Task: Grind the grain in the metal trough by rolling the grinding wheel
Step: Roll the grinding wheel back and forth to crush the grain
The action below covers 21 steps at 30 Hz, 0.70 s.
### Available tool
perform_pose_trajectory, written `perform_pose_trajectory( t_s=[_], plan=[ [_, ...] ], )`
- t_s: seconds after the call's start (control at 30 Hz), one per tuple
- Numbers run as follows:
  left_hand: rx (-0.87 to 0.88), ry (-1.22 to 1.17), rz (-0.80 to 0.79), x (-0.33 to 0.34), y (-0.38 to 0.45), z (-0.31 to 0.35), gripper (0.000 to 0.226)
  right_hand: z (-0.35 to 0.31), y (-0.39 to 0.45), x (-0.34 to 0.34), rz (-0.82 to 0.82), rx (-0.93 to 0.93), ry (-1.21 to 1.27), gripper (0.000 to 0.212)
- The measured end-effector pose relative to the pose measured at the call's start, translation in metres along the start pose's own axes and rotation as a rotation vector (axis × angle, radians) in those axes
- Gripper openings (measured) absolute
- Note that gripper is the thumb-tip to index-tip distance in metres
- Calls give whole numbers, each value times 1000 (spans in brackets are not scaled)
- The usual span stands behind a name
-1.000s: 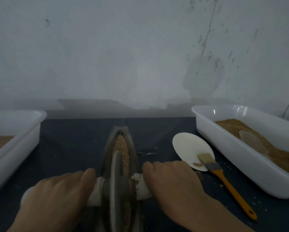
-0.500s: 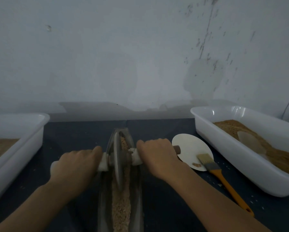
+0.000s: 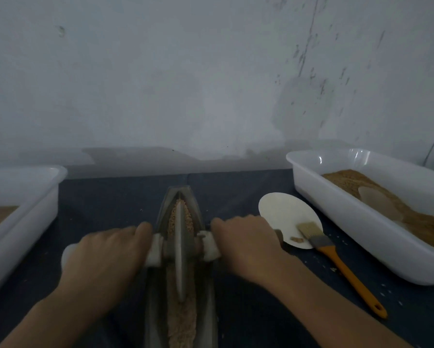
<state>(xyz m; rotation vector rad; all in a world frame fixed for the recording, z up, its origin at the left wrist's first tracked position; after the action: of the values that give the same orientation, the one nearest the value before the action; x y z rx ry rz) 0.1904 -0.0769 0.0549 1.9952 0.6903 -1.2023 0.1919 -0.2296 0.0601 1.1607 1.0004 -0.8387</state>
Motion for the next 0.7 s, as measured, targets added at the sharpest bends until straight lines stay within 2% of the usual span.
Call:
perform_pose_trajectory(
  t_s=[0.03,0.07,0.2,0.37,0.47,0.53,0.6,0.7],
  plan=[
    [30,-2,59,-3,5,-3,59,0,11,0,27,4,-2,23],
    [32,27,37,2,7,-8,60,0,21,1,57,8,-17,22],
    [-45,28,58,7,17,-25,42,-3,41,-2,120,3,-62,21],
    [-47,-37,-91,1,-3,-7,44,-4,7,-5,5,-21,-18,21],
    [-40,-80,-127,-19,-21,12,40,-10,-28,-8,-61,-73,-22,29],
    [62,-55,-84,-32,-27,29,52,-10,-41,-21,-11,-83,-52,45],
    [93,-68,2,-40,-32,34,61,-9,-44,-16,-59,-60,-84,51],
    [-6,-71,-46,-20,-28,17,47,-4,-31,-14,-46,-13,-105,35]
  ],
)
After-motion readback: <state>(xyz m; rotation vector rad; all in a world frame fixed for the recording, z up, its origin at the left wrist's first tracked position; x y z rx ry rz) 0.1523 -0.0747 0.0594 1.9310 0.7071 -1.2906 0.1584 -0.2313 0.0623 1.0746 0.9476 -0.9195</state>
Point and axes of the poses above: each hand's wrist, its own y-axis towards the middle knuckle, its own x-axis out of the palm, z = x × y, the point moved 10 cm from there along y, towards the middle knuckle, and after that the axes turned 14 degrees about x, right-handed, at the moved point
